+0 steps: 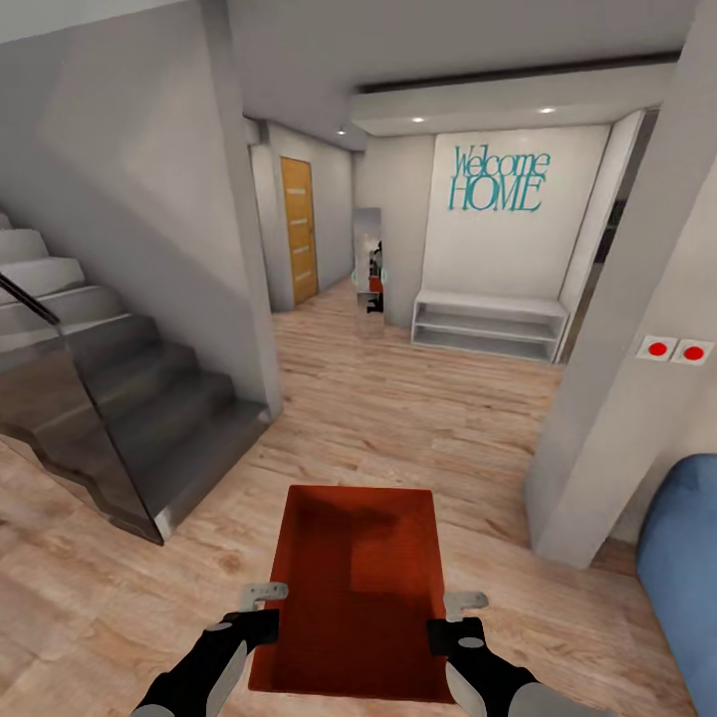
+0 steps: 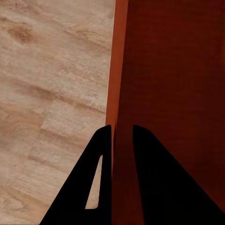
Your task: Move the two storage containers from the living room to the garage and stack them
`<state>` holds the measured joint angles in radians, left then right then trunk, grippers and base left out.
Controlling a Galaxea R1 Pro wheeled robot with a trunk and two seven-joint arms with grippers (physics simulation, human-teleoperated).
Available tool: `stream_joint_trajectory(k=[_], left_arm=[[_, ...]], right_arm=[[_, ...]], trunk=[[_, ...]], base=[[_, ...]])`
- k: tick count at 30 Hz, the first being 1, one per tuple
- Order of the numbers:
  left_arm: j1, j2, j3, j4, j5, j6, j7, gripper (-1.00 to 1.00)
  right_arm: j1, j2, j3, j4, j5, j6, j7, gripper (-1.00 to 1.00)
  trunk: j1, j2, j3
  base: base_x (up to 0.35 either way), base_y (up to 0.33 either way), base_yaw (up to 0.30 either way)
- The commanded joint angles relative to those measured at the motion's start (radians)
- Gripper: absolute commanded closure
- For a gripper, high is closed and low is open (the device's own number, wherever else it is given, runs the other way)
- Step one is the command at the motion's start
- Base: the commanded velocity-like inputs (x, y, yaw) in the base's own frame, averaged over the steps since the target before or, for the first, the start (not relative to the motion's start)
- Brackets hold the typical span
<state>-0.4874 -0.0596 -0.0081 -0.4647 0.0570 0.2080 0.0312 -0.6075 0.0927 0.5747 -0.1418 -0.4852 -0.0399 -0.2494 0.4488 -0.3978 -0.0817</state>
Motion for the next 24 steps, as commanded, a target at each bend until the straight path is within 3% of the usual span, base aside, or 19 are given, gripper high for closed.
stream_joint_trajectory(k=[1, 18, 24], left_arm=[[0.0, 0.001, -0.01, -0.005, -0.012, 0.007, 0.011, 1.0], [0.0, 0.001, -0.01, 0.001, -0.012, 0.006, 0.011, 1.0], [0.0, 0.001, -0.01, 0.001, -0.012, 0.007, 0.01, 1.0]], right_arm=[[-0.002, -0.001, 0.007, 0.029, -0.023, -0.006, -0.005, 1.0], [-0.002, -0.001, 0.007, 0.029, -0.023, -0.005, -0.006, 1.0], [-0.002, 0.001, 0.007, 0.029, -0.023, -0.006, -0.007, 1.0]], trunk=[[0.001, -0.002, -0.002], [0.001, -0.002, -0.002], [0.001, -0.002, -0.002]], base=[[0.322, 0.0, 0.0], [0.322, 0.0, -0.036], [0.322, 0.0, -0.178]])
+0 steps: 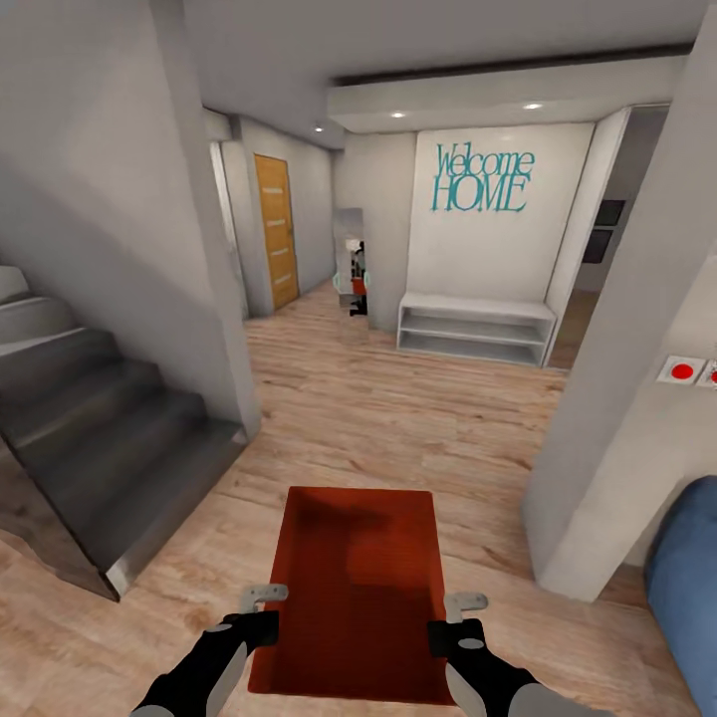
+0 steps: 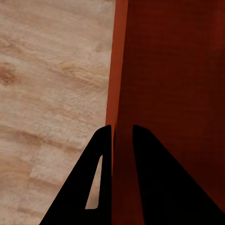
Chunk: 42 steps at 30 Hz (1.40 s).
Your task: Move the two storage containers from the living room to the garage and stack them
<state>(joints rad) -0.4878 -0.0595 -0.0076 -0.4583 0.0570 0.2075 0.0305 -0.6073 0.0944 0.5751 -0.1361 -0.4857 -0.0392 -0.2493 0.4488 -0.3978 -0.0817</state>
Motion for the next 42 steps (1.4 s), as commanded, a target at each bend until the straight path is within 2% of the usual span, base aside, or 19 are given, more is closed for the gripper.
stream_joint_trajectory(k=[1, 11, 42], left_arm=[[0.0, 0.001, -0.011, -0.005, -0.013, 0.007, 0.011, 1.0], [0.0, 0.001, -0.011, -0.006, -0.013, 0.006, 0.011, 1.0], [0.0, 0.001, -0.01, -0.007, -0.013, 0.007, 0.011, 1.0]], right_arm=[[-0.002, -0.001, 0.007, 0.024, -0.022, -0.007, -0.007, 1.0], [-0.002, -0.002, 0.007, 0.024, -0.022, -0.006, -0.007, 1.0], [-0.002, -0.002, 0.008, 0.023, -0.022, -0.005, -0.005, 1.0]], trunk=[[0.001, -0.002, -0.002], [0.001, -0.002, -0.002], [0.001, -0.002, -0.002]], base=[[0.322, 0.0, -0.236], [0.322, 0.0, -0.209], [0.322, 0.0, -0.004]])
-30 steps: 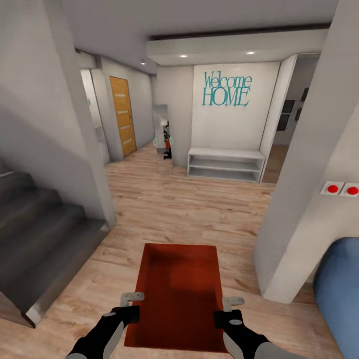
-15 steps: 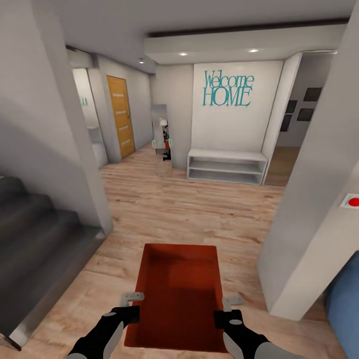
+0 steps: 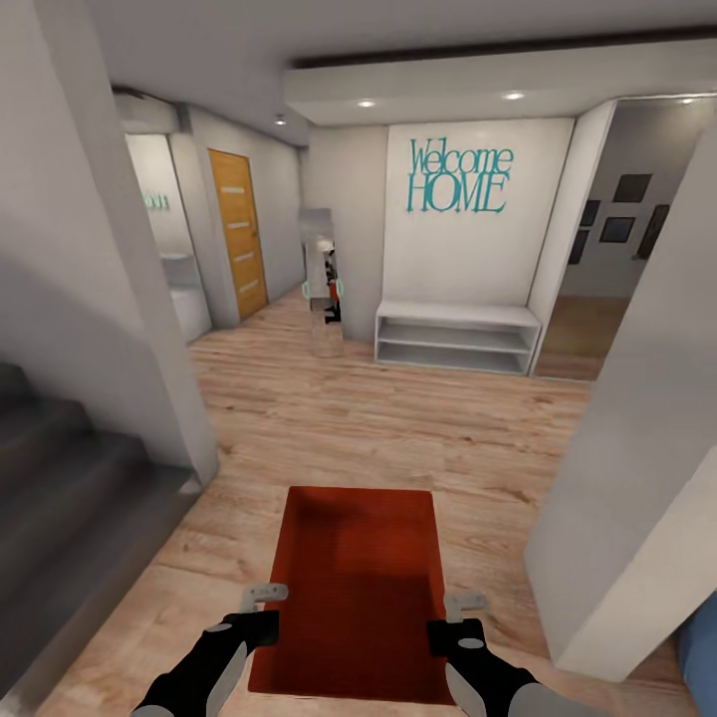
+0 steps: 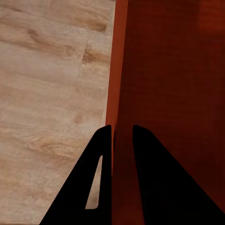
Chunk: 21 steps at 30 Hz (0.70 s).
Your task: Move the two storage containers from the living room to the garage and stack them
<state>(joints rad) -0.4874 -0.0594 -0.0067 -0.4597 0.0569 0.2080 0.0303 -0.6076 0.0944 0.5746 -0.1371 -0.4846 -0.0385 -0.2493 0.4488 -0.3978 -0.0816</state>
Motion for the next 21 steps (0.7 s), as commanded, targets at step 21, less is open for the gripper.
stream_joint_trajectory(k=[21], left_arm=[[0.0, 0.001, -0.01, -0.005, -0.012, 0.008, 0.011, 1.0]], right_arm=[[-0.001, -0.002, 0.008, 0.024, -0.023, -0.007, -0.005, 1.0]], trunk=[[0.001, -0.002, -0.002]], base=[[0.322, 0.0, 0.0]])
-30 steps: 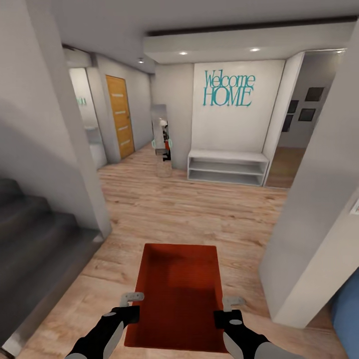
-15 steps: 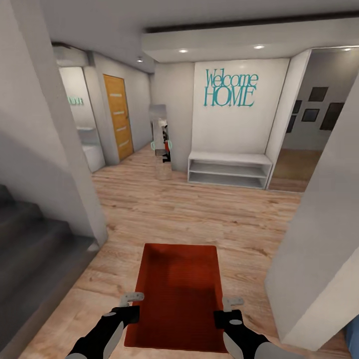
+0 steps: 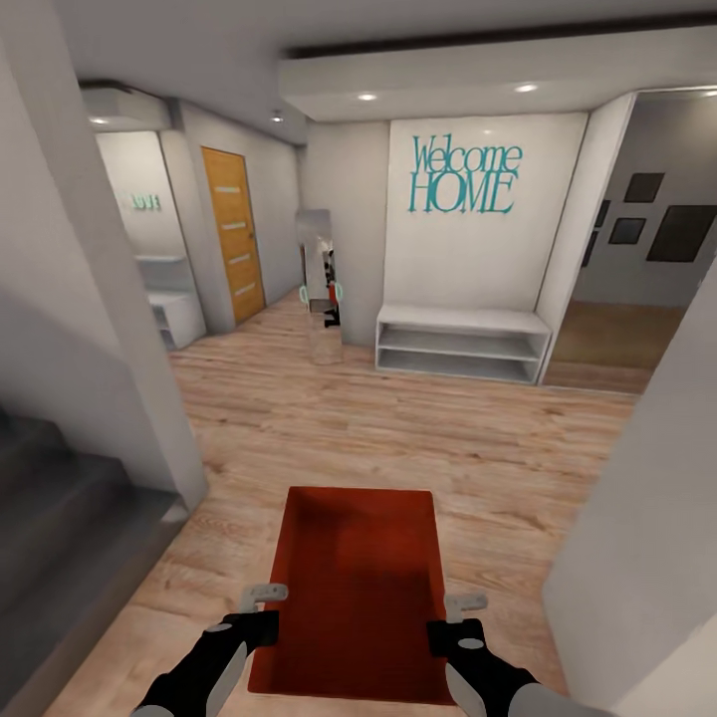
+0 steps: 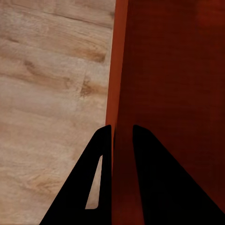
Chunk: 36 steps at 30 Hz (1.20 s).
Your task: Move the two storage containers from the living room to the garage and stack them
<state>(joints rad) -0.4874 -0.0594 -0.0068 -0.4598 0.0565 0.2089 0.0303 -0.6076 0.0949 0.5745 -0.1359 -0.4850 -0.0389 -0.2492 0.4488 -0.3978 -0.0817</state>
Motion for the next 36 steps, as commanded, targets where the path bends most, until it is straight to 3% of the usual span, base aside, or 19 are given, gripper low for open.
stream_joint_trajectory(k=[1, 9, 19, 36], left_arm=[[0.0, 0.001, -0.01, -0.004, -0.012, 0.007, 0.011, 1.0], [0.0, 0.001, -0.01, -0.005, -0.012, 0.006, 0.011, 1.0], [0.0, 0.001, -0.01, -0.005, -0.012, 0.006, 0.011, 1.0], [0.0, 0.001, -0.01, -0.005, -0.012, 0.006, 0.011, 1.0]], right_arm=[[-0.001, -0.003, 0.008, 0.023, -0.023, -0.006, -0.005, 1.0], [-0.001, -0.004, 0.008, 0.023, -0.023, -0.006, -0.004, 1.0], [-0.001, -0.004, 0.008, 0.023, -0.023, -0.006, -0.004, 1.0], [-0.001, -0.004, 0.008, 0.023, -0.023, -0.006, -0.005, 1.0]], trunk=[[0.001, -0.002, -0.002], [0.001, -0.002, -0.002], [0.001, -0.002, -0.002], [0.001, -0.002, -0.002]], base=[[0.322, 0.0, 0.0], [0.322, 0.0, 0.016], [0.323, 0.0, 0.18], [0.323, 0.0, 0.007]])
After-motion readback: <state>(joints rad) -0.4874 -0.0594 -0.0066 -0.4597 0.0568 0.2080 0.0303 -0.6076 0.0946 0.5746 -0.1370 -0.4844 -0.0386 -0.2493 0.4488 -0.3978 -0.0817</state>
